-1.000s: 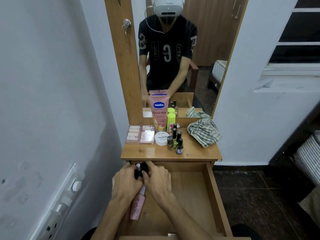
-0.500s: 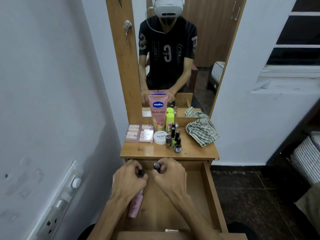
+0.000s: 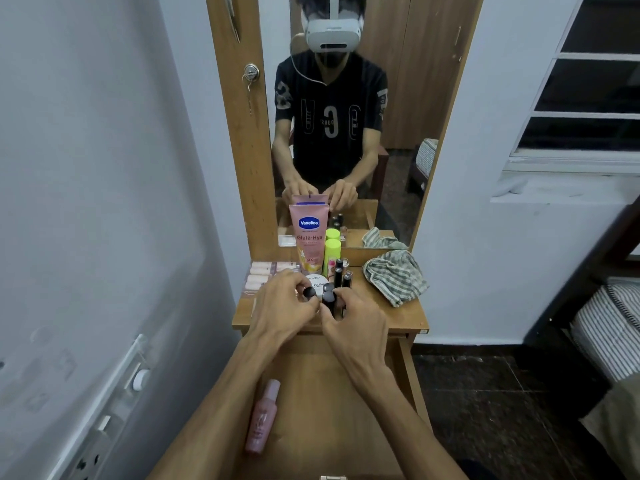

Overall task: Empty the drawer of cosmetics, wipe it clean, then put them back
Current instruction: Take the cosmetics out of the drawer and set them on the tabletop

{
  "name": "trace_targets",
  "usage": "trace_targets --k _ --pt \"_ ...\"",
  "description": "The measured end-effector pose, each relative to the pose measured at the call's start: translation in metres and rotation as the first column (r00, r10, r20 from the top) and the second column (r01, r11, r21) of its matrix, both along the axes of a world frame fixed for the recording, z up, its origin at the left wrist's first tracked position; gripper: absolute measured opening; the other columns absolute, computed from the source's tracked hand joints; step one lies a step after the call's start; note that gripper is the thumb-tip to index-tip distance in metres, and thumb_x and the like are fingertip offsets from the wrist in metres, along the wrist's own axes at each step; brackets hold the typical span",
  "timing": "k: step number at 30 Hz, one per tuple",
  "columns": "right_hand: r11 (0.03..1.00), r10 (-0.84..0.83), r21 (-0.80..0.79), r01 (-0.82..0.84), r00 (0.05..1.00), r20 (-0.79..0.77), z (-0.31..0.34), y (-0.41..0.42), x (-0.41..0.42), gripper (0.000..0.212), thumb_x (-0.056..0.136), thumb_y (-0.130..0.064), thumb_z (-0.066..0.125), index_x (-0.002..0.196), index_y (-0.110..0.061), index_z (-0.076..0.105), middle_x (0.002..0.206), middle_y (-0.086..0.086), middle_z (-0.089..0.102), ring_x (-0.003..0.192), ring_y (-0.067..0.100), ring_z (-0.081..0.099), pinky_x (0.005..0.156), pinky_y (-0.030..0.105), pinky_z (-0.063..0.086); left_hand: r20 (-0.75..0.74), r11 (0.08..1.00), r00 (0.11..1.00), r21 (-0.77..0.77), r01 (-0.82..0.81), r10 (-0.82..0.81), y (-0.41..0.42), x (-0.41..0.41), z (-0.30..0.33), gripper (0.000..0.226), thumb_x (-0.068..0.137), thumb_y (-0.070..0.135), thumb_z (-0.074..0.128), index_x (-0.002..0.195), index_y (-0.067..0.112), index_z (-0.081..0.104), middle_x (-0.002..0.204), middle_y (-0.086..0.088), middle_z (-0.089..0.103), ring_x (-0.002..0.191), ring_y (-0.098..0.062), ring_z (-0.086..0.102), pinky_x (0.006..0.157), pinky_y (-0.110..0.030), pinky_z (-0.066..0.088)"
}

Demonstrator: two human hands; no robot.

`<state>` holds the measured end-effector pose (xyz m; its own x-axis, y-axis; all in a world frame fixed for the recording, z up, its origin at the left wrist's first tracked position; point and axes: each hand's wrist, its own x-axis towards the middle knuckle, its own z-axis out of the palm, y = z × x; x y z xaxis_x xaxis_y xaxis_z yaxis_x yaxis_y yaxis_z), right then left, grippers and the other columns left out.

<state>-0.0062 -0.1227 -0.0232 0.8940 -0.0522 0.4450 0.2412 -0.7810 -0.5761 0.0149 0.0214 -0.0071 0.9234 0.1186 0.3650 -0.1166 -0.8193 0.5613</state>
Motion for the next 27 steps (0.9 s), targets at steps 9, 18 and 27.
trace_targets --k 9,18,27 --pt "0.999 -0.031 -0.02 0.031 0.999 0.035 -0.007 0.003 0.008 0.02 0.088 -0.037 0.077 0.103 -0.025 0.072 0.084 -0.011 0.068 0.07 0.002 0.051 0.064 0.018 0.035 0.016 0.999 0.999 0.015 0.045 -0.045 -0.002 0.016 -0.009 0.023 0.08 0.026 0.075 0.101 0.017 0.078 0.093 0.004 0.068 0.075 -0.009 0.054 0.073 -0.029 0.046" --pt "0.999 -0.037 -0.014 0.038 0.999 0.019 -0.008 0.001 0.011 0.033 0.087 -0.039 0.079 0.116 -0.023 0.072 0.081 -0.012 0.07 0.069 0.001 0.052 0.059 0.006 0.025 0.024 0.997 0.997 0.013 0.072 -0.072 -0.001 0.016 -0.014 0.033 0.081 0.033 0.076 0.111 0.021 0.074 0.101 0.006 0.067 0.083 -0.011 0.055 0.07 -0.026 0.045" --pt "1.0 -0.018 0.009 0.017 0.999 0.049 -0.008 -0.002 -0.002 0.054 0.086 -0.037 0.081 0.135 -0.02 0.065 0.076 -0.011 0.07 0.07 0.005 0.063 0.068 0.022 0.05 0.015 0.996 0.997 -0.05 0.073 -0.072 0.013 -0.001 -0.023 0.039 0.077 0.034 0.078 0.115 0.027 0.07 0.097 0.013 0.062 0.09 -0.008 0.056 0.074 -0.027 0.047"
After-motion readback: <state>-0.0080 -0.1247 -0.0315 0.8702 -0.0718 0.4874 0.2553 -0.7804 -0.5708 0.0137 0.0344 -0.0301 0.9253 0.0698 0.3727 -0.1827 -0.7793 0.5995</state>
